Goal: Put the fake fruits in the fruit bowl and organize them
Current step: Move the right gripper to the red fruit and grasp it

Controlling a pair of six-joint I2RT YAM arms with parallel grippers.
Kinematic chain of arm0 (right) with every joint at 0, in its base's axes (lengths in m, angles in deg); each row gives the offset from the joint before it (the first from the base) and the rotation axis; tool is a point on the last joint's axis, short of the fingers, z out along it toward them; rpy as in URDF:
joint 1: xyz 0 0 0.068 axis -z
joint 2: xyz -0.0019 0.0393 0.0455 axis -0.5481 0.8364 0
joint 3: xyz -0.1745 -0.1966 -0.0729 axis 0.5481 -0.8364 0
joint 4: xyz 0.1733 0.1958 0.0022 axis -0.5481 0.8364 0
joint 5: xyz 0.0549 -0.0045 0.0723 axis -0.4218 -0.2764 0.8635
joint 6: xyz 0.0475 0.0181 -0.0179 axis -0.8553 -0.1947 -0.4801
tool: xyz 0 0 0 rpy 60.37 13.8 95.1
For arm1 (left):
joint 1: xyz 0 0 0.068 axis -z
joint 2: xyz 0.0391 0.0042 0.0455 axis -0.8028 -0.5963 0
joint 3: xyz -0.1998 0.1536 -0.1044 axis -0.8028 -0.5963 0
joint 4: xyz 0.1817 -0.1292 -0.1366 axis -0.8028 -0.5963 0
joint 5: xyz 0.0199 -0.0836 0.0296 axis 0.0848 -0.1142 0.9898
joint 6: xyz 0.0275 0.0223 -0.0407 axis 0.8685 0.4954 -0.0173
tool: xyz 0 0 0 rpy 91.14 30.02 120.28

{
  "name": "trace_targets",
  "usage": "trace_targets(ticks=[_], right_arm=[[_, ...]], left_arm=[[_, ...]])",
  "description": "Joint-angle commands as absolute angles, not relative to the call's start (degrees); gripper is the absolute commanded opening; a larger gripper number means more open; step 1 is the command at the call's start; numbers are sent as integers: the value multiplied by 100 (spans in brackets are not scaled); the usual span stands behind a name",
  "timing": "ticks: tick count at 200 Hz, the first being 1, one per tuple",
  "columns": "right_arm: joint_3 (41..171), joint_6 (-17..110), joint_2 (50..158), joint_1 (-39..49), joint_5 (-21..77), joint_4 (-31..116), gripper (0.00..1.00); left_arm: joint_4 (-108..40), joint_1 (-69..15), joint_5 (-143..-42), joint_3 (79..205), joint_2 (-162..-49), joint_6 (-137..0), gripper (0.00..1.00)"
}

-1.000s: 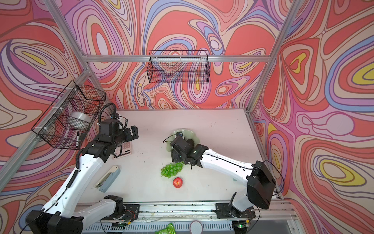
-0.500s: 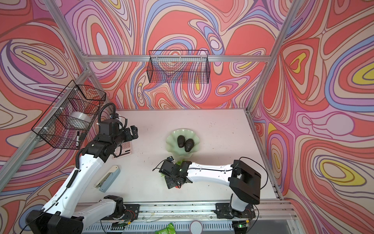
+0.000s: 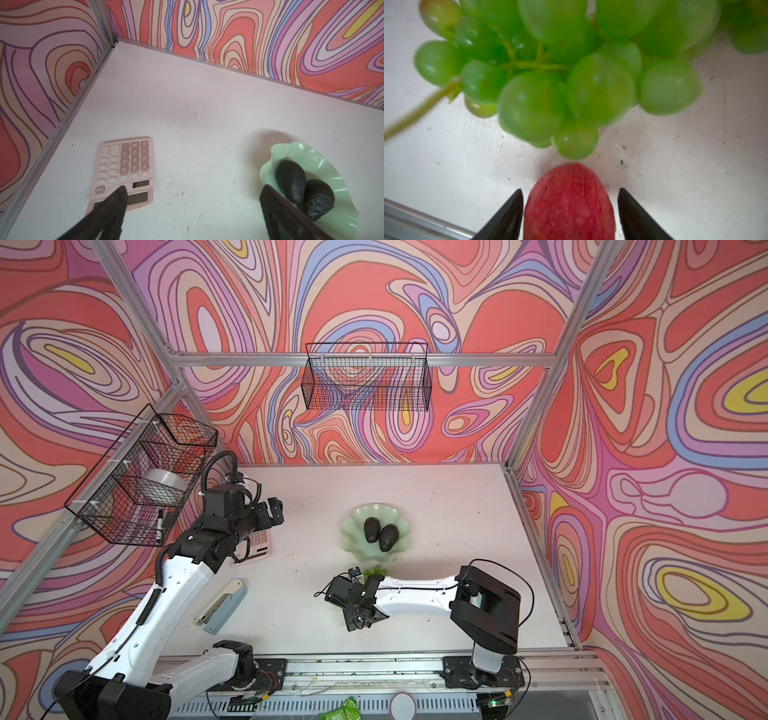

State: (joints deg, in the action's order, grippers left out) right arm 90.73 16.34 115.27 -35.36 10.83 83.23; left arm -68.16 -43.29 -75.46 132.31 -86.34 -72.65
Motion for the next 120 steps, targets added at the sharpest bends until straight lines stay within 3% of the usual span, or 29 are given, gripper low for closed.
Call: trace_targets(ticks=[1,44,75,120], right_arm=[[9019,1489,11534,-3542,961,8408,70],[9172,1489,11369,-3549,653,8783,52],[9704,1678,10864,-3398,269,9631,48],[10237,2850,10125,-1881,30,9634,46]], left_arm=[[-6903,-4373,-7471,13201,-8552,-7281,100],[-6905,-4373,-7462,13197,-8564,-7281,100],[-6903,-4375,-7451,13199,-8573,-7279,100],[-6902,-4381,-7504,13197,-8586,-7315,100]])
